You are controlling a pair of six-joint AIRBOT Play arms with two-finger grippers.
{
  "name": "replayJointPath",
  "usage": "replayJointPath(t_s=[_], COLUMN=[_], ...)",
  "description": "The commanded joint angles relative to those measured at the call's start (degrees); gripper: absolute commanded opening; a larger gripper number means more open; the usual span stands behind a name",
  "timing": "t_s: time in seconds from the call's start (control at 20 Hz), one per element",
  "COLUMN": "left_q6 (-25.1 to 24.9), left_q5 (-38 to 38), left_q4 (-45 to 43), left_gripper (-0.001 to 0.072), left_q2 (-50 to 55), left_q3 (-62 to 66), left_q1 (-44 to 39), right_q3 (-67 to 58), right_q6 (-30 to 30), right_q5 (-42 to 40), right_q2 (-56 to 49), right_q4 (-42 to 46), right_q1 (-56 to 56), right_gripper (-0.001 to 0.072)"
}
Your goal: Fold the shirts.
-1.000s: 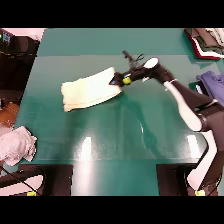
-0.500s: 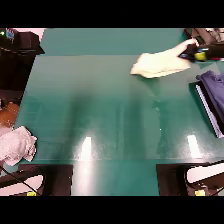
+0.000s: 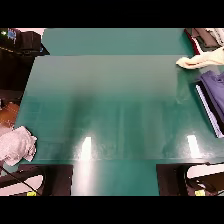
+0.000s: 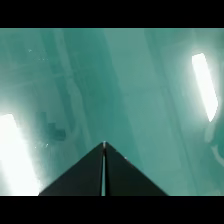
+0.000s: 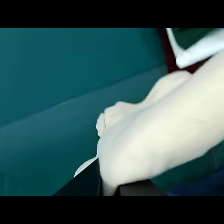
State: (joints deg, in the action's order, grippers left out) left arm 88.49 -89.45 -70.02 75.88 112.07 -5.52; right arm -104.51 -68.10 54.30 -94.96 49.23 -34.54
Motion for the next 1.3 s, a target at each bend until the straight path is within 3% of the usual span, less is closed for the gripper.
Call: replayJointPath(t_s=[0.0,0.3,0.55,0.8,0.95,1.25], left_q6=[0.28,0.24,-0.02,-1.03,-1.77,-3.37], left_q5=[-0.52,-1.09,-1.25,-1.27,-1.44,-2.27], left_q4=[0.39,0.63,0.76,0.9,1.09,1.27], left_gripper=[0.0027,0.0027,0.0027,0.0027,0.0027,0.0027], left_q2=[0.0,0.0,0.0,0.0,0.0,0.0], left_q3=[0.0,0.0,0.0,0.0,0.0,0.0], left_q1=[0.02,0.02,0.02,0.02,0.02,0.02], right_q3=[-3.41,-14.49,-5.05,0.26,4.24,14.62], right_q6=[6.67,6.69,6.47,0.59,-6.23,-11.87], right_q5=[-2.16,3.15,5.16,13.46,17.46,25.97], right_q2=[0.07,0.74,7.87,13.64,16.57,20.26], right_q4=[-5.77,-5.68,-4.98,13.22,23.76,33.53], right_q1=[-3.1,-4.85,-8.11,-10.73,-12.57,-17.92], right_gripper=[0.0012,0.0012,0.0012,0.0013,0.0015,0.0024])
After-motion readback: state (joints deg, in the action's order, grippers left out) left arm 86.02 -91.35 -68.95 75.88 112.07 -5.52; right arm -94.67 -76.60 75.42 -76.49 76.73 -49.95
